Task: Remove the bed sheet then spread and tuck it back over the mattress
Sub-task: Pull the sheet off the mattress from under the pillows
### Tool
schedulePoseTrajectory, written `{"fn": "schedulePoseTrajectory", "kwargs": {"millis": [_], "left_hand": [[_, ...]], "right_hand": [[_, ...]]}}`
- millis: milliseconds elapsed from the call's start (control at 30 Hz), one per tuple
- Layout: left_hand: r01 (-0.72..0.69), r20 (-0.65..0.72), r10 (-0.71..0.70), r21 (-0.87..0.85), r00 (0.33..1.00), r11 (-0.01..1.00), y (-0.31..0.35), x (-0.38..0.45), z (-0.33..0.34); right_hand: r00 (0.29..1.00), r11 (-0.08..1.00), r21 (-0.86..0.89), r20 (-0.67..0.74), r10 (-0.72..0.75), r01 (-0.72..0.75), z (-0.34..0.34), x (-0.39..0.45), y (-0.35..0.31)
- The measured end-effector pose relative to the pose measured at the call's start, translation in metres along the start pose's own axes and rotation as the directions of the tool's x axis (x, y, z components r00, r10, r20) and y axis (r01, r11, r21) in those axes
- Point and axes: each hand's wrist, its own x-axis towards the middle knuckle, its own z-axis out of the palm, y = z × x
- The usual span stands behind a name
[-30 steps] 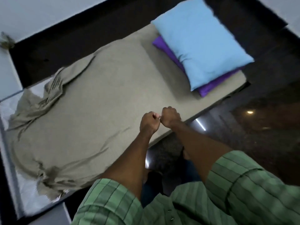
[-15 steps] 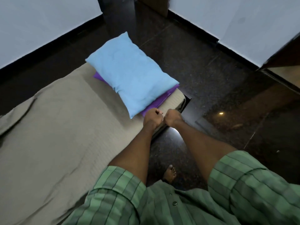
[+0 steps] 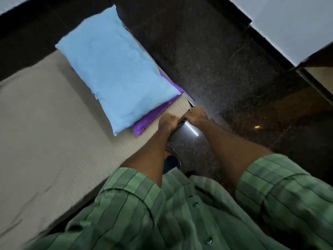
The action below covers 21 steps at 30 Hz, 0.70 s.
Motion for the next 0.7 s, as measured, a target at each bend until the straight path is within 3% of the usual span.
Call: {"fn": "schedulePoseTrajectory", "kwargs": {"millis": [200,533,700], "left_hand": [[0.119,-0.001,-0.119,0.010,0.993,0.993,0.034,0.061,0.027],[0.360,-0.069,-0.399,-0.311,0.914,0.880,0.031,0.149,0.094],[0.404,-0.094,-0.486,-0.431,0.869,0.807,0.017,0.199,0.147]], "right_hand": [[0.996,0.999,-0.046,0.083,-0.012,0.016,-0.020,0.074,0.012],[0.940,0.943,-0.223,0.291,-0.179,0.249,-0.008,0.193,0.034],[0.953,0.939,-0.282,0.278,-0.117,0.197,0.028,0.253,0.045]]}}
